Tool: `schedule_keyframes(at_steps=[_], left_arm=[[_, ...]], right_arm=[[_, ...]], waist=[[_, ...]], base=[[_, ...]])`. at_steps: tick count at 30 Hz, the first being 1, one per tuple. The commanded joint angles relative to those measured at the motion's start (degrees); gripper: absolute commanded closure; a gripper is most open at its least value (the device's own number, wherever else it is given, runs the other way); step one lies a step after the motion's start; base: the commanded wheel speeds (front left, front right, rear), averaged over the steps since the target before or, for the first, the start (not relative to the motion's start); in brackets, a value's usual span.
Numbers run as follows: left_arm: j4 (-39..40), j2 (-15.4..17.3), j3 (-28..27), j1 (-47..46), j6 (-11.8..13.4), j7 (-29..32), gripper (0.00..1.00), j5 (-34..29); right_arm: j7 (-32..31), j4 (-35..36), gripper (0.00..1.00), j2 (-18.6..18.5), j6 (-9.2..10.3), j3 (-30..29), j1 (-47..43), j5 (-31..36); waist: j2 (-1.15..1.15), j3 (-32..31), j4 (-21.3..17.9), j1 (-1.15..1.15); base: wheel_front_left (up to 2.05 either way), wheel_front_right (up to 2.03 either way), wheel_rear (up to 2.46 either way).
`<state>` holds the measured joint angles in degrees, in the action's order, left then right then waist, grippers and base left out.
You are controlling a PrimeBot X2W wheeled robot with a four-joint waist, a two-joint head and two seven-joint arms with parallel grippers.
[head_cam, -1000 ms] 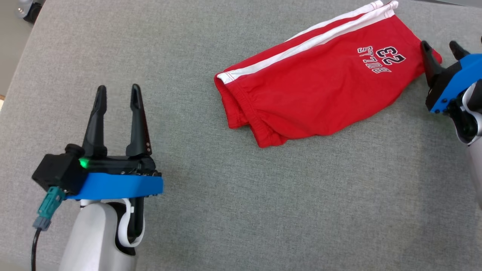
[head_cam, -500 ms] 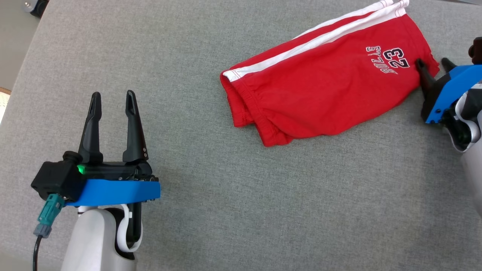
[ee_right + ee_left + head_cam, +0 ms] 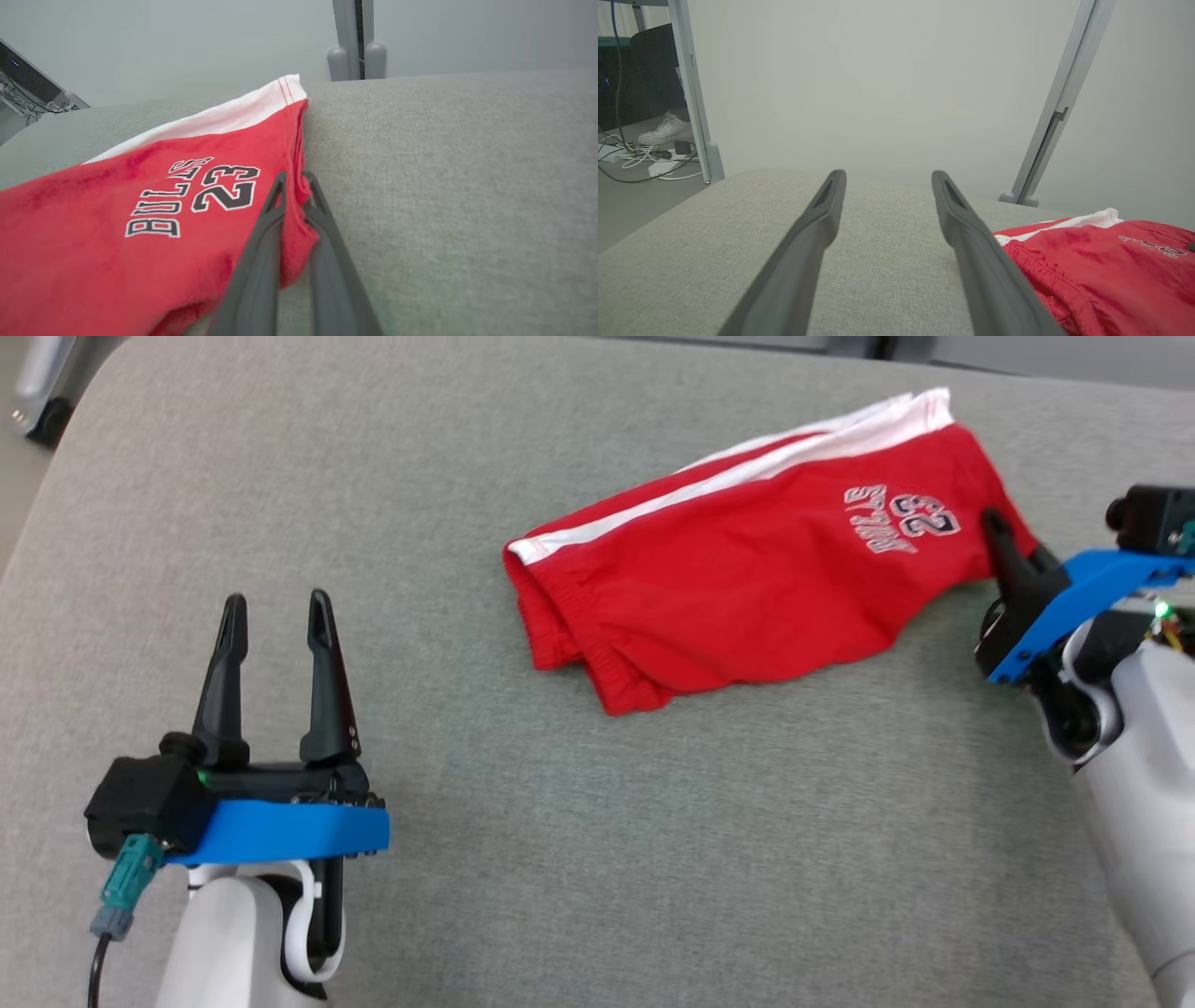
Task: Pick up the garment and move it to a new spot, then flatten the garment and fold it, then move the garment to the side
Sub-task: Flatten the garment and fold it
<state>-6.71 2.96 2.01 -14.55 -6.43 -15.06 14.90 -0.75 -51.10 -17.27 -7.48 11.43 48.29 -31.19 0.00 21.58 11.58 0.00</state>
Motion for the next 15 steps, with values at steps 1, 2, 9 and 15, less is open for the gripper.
schedule_keyframes(at_steps=[1,2,9,15], left_arm=[[-0.1,-0.1,-0.6,0.9,-0.2,-0.1,0.00,-0.6],[-0.2,-0.1,-0.6,1.2,-0.3,-0.1,0.00,-0.9],[-0.5,-0.1,-1.9,4.0,-0.6,-0.1,0.00,-2.3],[-0.2,0.1,-2.5,6.0,-0.8,-0.1,0.00,-3.0]], right_arm=[[0.6,1.3,1.00,0.3,-0.03,0.2,-2.3,-1.4],[1.1,2.3,1.00,0.5,-0.03,0.2,-3.5,-2.4],[3.2,10.8,1.00,1.2,-0.03,-0.9,-15.0,-8.6],[4.3,17.5,1.00,1.5,-0.03,-6.0,-25.9,-10.8]], waist=[[0.00,-1.9,-2.0,0.00],[0.00,-2.5,-2.7,0.00],[0.00,-6.0,-6.6,0.00],[0.00,-7.7,-8.4,0.00]], base=[[0.00,0.00,0.00],[0.00,0.00,0.00],[0.00,0.00,0.00],[0.00,0.00,0.00]])
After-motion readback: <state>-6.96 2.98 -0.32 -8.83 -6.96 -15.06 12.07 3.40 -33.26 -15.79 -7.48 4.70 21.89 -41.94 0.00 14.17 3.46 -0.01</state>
